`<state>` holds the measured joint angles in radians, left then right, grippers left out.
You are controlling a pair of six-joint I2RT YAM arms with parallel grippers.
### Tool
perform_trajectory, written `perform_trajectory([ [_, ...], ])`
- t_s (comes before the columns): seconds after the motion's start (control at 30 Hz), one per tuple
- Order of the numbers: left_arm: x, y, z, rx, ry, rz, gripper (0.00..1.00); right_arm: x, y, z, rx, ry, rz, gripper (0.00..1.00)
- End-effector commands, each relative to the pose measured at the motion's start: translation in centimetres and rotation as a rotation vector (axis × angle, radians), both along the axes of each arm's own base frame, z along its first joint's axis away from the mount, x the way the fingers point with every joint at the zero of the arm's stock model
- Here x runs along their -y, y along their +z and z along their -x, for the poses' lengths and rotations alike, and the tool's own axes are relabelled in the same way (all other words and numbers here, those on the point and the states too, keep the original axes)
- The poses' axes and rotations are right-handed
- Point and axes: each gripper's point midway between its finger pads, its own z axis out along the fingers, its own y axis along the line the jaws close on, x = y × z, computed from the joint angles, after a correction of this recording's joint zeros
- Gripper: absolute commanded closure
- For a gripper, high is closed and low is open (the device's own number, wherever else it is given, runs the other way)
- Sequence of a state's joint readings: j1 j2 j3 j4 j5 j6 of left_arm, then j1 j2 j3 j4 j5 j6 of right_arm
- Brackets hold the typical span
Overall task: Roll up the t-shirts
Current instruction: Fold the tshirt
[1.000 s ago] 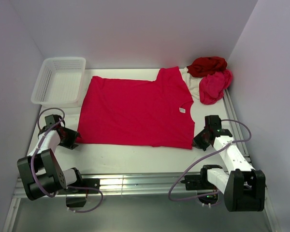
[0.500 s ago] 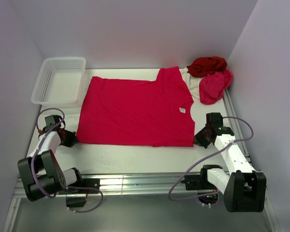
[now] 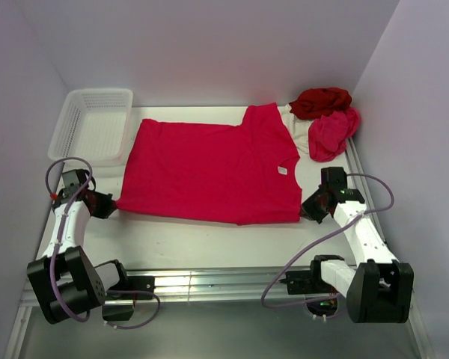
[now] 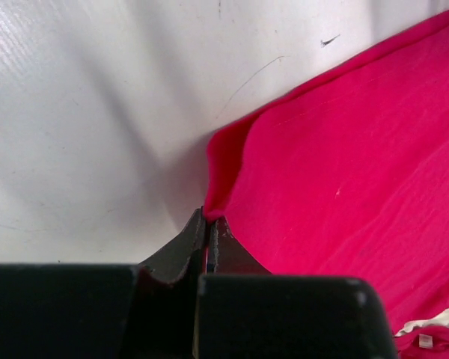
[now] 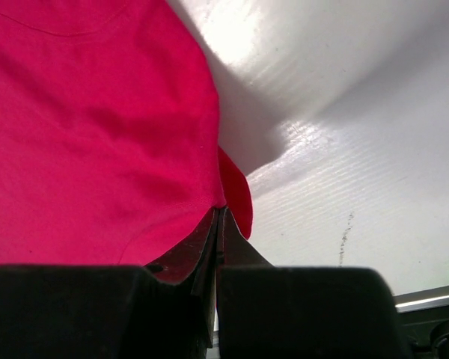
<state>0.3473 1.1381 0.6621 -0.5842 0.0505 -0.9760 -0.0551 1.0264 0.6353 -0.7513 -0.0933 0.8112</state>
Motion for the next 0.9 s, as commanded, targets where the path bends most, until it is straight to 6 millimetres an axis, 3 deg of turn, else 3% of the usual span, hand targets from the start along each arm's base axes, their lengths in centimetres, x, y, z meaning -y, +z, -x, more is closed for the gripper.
perform_trajectory([
  [0.0, -0.3, 1.1, -1.0, 0.021, 0.027, 0.007, 1.0, 0.5, 1.4, -1.3, 0.021, 0.004, 0.017, 1.0],
  [0.57, -0.7, 2.0, -3.9, 0.055, 0.063, 0.046, 1.0, 0.6, 3.6, -5.7, 0.041, 0.018, -0.006, 1.0],
  [0.87, 0.7, 2.0, -5.6, 0.05, 0.058, 0.057, 1.0, 1.2, 4.5, -8.0, 0.047, 0.009, -0.011, 1.0],
])
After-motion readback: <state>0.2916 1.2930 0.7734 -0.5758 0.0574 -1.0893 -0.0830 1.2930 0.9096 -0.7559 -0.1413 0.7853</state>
